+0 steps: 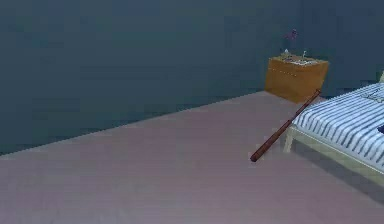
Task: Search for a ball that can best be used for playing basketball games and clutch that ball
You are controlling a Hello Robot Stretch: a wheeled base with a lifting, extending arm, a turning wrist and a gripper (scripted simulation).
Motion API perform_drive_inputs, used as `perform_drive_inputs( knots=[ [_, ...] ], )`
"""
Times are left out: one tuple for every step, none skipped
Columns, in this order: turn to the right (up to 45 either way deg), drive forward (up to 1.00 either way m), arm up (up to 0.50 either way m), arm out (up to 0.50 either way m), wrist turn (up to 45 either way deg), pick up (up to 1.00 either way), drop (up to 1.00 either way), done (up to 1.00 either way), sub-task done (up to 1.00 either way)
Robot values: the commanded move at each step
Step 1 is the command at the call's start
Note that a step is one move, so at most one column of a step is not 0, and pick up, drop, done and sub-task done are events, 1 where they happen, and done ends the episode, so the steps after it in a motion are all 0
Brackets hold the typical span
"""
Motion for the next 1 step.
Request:
perform_drive_inputs(
  knots=[
    [45.0,0.00,0.00,0.00,0.0,0.00,0.00,0.00,0.00]
  ],
)
